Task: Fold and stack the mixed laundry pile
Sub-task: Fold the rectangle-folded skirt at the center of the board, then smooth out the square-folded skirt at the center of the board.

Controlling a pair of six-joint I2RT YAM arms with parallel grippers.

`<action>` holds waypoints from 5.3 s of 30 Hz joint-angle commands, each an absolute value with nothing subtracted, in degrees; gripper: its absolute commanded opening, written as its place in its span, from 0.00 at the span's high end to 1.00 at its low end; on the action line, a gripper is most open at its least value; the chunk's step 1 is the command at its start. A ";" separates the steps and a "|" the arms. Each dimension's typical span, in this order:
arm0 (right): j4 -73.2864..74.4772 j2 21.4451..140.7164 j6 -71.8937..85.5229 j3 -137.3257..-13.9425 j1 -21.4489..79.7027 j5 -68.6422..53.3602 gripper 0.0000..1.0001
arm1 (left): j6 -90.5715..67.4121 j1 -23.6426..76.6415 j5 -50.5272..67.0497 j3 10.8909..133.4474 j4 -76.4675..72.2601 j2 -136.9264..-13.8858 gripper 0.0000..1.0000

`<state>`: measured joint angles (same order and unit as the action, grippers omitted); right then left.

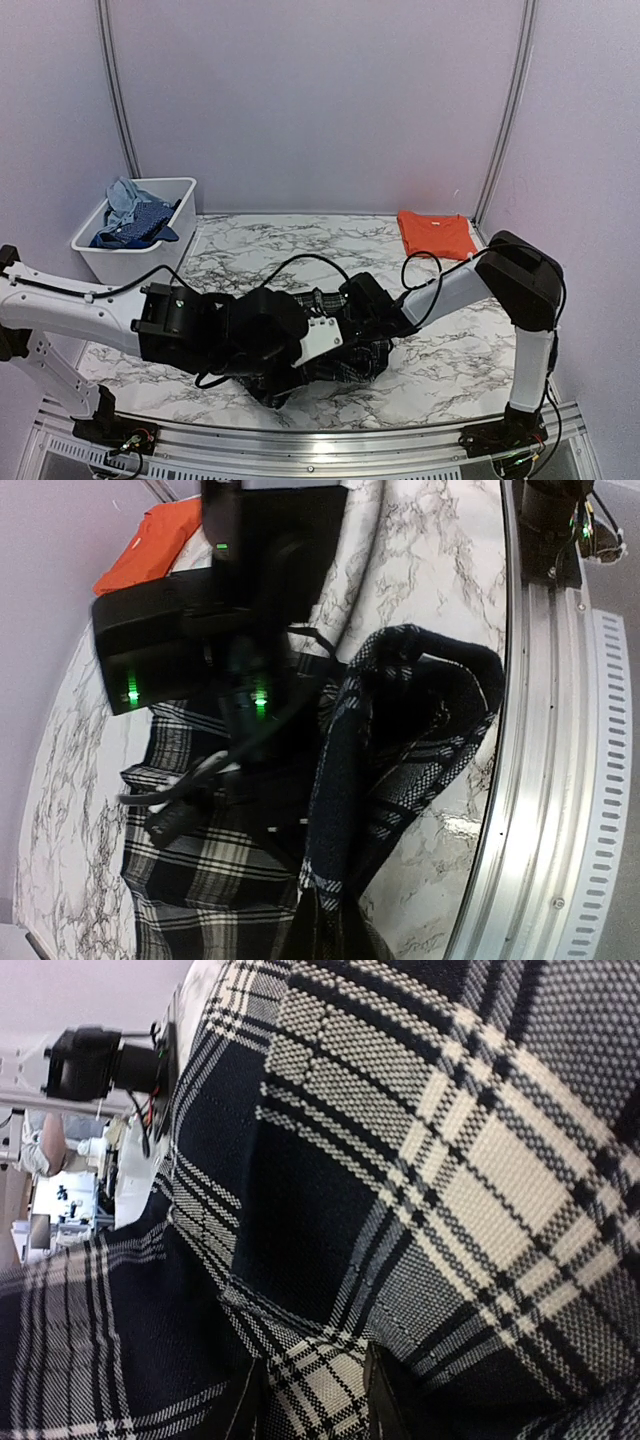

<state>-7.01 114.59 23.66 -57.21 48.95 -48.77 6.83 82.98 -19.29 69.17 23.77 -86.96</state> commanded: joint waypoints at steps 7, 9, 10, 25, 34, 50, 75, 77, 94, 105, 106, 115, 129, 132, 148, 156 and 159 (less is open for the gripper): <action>-2.13 107.31 28.20 -50.30 57.08 -46.55 0.65 | 9.67 77.91 -6.24 70.17 30.18 -81.69 1.00; 4.84 106.45 23.74 -54.48 56.77 -46.07 0.63 | 9.50 77.95 -3.86 70.05 30.47 -81.29 1.00; 7.70 106.01 21.97 -56.72 56.39 -45.90 0.62 | 9.38 77.94 -2.94 69.98 30.51 -81.03 1.00; 29.32 117.11 7.13 -85.34 43.03 -36.50 0.46 | 11.50 77.83 2.83 68.46 31.11 -78.61 1.00; 26.76 124.63 6.33 -85.07 44.06 -30.36 0.46 | 14.23 74.14 3.39 69.24 31.08 -79.82 1.00; 19.86 119.05 9.45 -73.36 50.80 -40.35 0.58 | 25.99 60.42 4.54 72.28 28.85 -91.57 1.00; 20.00 91.00 24.94 -63.50 33.04 -39.65 0.38 | 5.99 49.86 -3.60 70.40 18.39 -90.13 0.34; 18.96 87.73 27.15 -60.76 33.98 -40.33 0.36 | -2.21 48.46 -0.82 67.80 18.11 -85.02 0.13; 36.86 100.24 23.11 -73.06 44.63 -26.39 0.31 | -44.18 47.55 11.60 38.17 9.32 -63.74 0.13; 39.59 106.17 20.79 -79.79 47.10 -30.24 0.64 | -47.11 47.71 13.51 34.27 2.29 -67.77 0.25; 39.70 106.05 20.63 -79.95 47.11 -30.78 0.74 | -47.15 47.67 13.40 34.40 2.16 -68.11 0.26; 25.19 94.05 29.00 -60.96 40.64 -33.61 1.00 | -46.14 47.58 12.89 33.85 2.25 -70.75 0.22; 9.40 104.92 31.13 -51.31 38.93 -31.32 1.00 | -39.60 47.78 12.58 35.17 0.66 -69.06 0.21; 9.01 105.18 30.90 -52.14 38.70 -31.89 1.00 | -36.85 48.96 12.66 38.10 2.25 -68.94 0.21; 4.84 92.45 28.13 -48.25 38.81 -32.18 1.00 | -40.91 49.22 15.56 39.94 -9.90 -83.28 0.21; 3.23 95.45 28.21 -44.89 38.81 -29.22 1.00 | -41.61 49.22 19.09 42.36 -12.39 -89.38 0.32; 2.92 97.18 28.30 -44.95 38.78 -28.33 1.00 | -41.66 49.26 19.59 42.77 -12.59 -91.21 0.36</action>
<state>3.51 94.74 28.86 -45.15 39.07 -31.73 -41.39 49.08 17.74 40.82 -10.39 -89.25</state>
